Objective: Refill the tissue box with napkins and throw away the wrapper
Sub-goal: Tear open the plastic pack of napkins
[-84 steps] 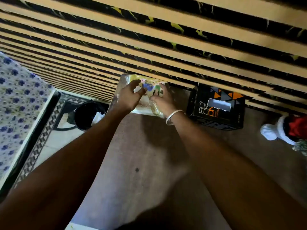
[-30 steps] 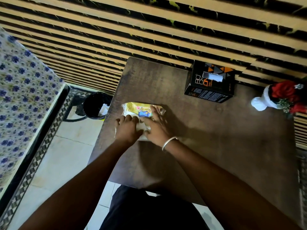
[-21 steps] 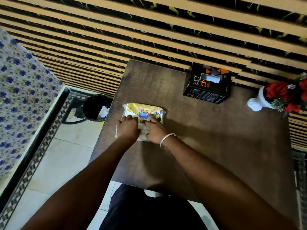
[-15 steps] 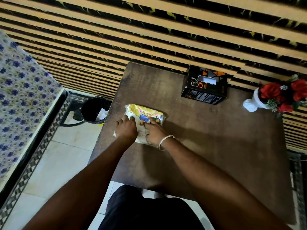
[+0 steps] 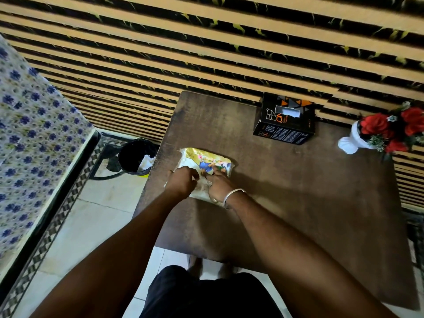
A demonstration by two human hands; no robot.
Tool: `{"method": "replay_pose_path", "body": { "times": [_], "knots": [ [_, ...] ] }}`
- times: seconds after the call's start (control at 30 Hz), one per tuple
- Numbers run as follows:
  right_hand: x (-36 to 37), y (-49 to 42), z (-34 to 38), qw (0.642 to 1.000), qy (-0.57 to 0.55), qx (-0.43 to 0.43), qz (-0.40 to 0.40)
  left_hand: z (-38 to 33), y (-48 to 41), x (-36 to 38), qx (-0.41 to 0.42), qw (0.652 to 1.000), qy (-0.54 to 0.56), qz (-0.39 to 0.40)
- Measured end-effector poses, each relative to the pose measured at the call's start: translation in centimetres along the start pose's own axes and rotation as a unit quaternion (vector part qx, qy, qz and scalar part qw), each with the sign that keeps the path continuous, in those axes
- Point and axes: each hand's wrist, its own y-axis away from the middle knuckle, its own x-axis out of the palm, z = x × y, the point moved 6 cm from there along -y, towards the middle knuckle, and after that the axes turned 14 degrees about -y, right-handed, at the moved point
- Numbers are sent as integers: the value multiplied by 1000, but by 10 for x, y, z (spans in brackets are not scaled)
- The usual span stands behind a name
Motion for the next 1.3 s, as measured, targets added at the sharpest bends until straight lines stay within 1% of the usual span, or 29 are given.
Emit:
{"method": "replay_pose_path", "body": {
  "times": [0.1,0.3,0.4,0.53,0.67,0.8,0.9,1.03,1.1,1.2,1.3],
  "knots": [
    [0,-1,0,1000,-1,-4,6,0,3,-2,21,999,10,-28],
    [-1,-4,1,1000,10,-11,12,-1,9,-7,30,997,-23,-70],
    [-4,-9,0,1000,5,-15,14,2,9,-2,7,998,9,-56],
    [-6,-13,-3,999,-1,-20,26,1,5,5,-39,996,75,-1],
    [-8,-16,-4,999,-18,-29,0,2,1,8,-83,989,125,-15],
    [-8,-18,-7,999,-13,-34,-6,-1,3,11,-79,986,143,-37],
    [-10,-19,-7,999,-16,-29,2,-2,4,10,-57,989,122,-58],
    [-12,-22,-4,999,-32,-28,0,1,4,11,-43,991,110,-56],
    [-12,-21,-4,999,-24,-28,-2,2,4,10,-51,989,129,-56],
    [-12,-20,-4,999,-19,-41,-29,7,4,14,-58,984,163,-37],
    [-20,-23,-6,993,-46,-47,-95,14,2,21,-55,969,241,16]
  ]
}}
